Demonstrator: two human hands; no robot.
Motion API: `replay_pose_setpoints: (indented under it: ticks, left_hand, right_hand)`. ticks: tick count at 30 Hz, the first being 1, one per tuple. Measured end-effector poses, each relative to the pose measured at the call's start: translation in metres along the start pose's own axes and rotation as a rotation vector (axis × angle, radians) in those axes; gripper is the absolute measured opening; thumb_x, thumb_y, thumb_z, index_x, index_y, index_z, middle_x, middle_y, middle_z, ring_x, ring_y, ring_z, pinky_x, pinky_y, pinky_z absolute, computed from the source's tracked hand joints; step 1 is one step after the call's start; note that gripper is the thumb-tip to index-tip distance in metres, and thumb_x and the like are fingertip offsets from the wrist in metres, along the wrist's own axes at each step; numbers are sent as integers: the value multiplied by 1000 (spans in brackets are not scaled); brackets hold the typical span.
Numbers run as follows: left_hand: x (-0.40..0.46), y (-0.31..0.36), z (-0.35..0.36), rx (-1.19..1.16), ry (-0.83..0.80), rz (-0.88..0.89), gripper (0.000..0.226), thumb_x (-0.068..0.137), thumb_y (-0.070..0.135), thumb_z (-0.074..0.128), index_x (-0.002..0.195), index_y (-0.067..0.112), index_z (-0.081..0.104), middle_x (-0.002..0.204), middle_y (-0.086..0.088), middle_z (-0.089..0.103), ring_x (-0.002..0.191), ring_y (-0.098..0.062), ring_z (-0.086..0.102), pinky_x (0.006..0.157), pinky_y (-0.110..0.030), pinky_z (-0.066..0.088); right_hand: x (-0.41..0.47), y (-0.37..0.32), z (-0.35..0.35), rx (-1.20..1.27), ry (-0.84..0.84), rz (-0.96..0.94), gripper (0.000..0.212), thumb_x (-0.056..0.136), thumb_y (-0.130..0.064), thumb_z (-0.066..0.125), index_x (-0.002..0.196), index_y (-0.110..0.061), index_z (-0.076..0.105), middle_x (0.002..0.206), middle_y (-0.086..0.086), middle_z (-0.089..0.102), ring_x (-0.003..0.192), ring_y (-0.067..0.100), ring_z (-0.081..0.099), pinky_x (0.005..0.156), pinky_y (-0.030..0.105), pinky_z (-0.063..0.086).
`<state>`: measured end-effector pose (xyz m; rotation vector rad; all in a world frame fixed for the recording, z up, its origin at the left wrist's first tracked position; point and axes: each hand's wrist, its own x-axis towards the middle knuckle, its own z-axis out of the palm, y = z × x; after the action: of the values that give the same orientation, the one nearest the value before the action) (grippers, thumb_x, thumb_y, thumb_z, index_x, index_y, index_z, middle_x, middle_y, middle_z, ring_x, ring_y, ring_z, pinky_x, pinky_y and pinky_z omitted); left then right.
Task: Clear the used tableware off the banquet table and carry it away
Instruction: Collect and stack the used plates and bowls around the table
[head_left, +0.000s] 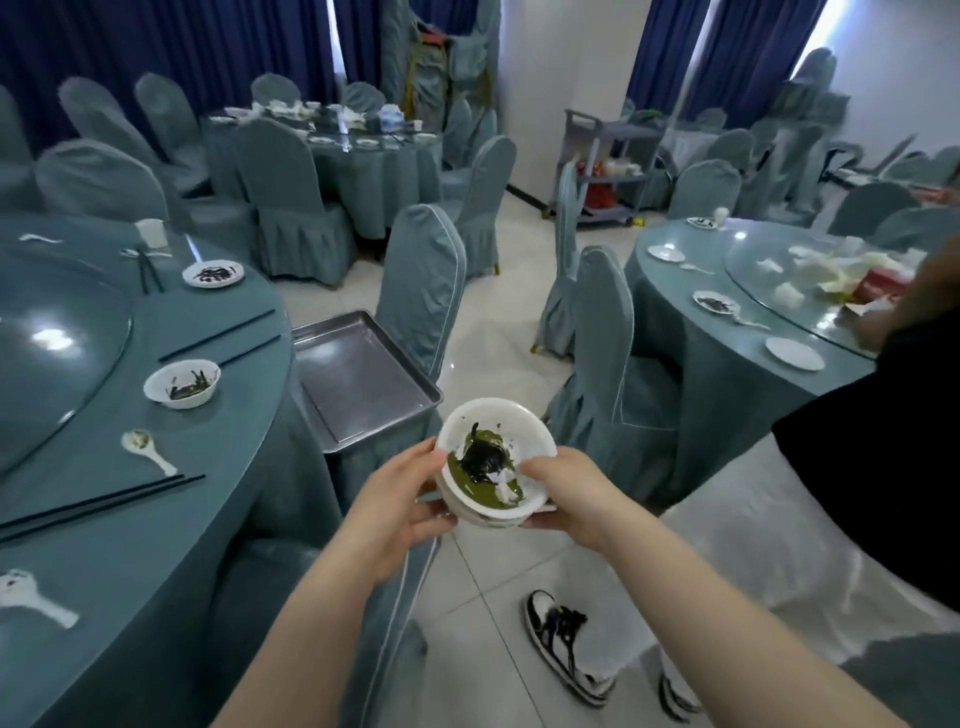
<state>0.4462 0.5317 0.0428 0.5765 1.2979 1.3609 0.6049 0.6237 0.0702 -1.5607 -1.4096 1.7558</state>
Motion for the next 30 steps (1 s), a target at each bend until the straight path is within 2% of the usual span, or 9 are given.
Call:
replay_pose_setpoints:
  ticks: [5,8,12,15,17,19,24,27,30]
  left_hand:
    - [75,8,-2,-66,104,60,29,93,29,56,120,21,62,99,-9,74,89,-27,72,80,-43,56]
    - [112,21,-10,-130,196,45,25,92,27,58,117,24,62,98,-8,74,88,-25,72,78,-42,58]
    - [127,43,-41,-188,260,71,24,89,25,64,113,29,66,102,-9,74,93,-29,71,77,-40,58]
    - [125,52,-72,-238,335,108,28,90,19,62,117,26,65,105,-8,73,96,-28,70,74,-37,58]
    - [123,55,-91,-312,412,130,25,93,15,57,115,22,65,103,-7,74,89,-25,72,67,-34,58]
    - [123,58,-109,-365,499,150,25,94,12,55,116,19,64,104,-8,73,86,-24,72,70,-35,58]
    - [132,64,-151,-522,701,161,31,94,9,54,124,16,60,112,-12,70,97,-27,69,74,-37,59]
    - [155,66,-166,-550,816,186,34,95,7,54,127,17,58,108,-11,72,98,-24,69,81,-36,57]
    - [184,70,-175,-592,918,212,34,94,8,56,126,20,59,105,-7,73,99,-22,69,79,-33,56]
  right_hand:
    - [83,-42,1,-103,-45,-22,19,90,-6,48,105,-14,56,97,15,69,77,25,68,63,37,59]
    - [127,-71,9,-143,-104,-25,14,89,-6,51,95,-17,57,90,14,70,74,24,68,66,39,60]
    - [169,-99,42,-102,-267,-7,14,86,-24,65,98,-18,61,80,8,75,70,22,72,63,39,60]
    - [190,-114,84,-99,-394,-5,23,84,-35,68,97,-17,64,73,3,75,63,18,72,56,33,57]
    - [204,-122,115,-118,-464,-6,30,82,-37,71,98,-13,65,76,5,75,68,20,73,56,30,56]
    - [217,-129,145,-175,-542,-11,40,81,-42,72,103,-9,66,87,9,75,81,24,72,63,32,57]
    - [254,-148,213,-308,-726,-15,39,84,-33,69,112,-7,60,106,15,68,96,31,67,81,44,58]
    - [286,-164,244,-392,-852,-61,40,81,-37,72,109,-10,62,100,12,70,89,27,69,70,36,59]
    - [327,-180,269,-410,-985,-51,39,79,-44,71,100,-11,68,86,6,75,81,23,70,61,30,55]
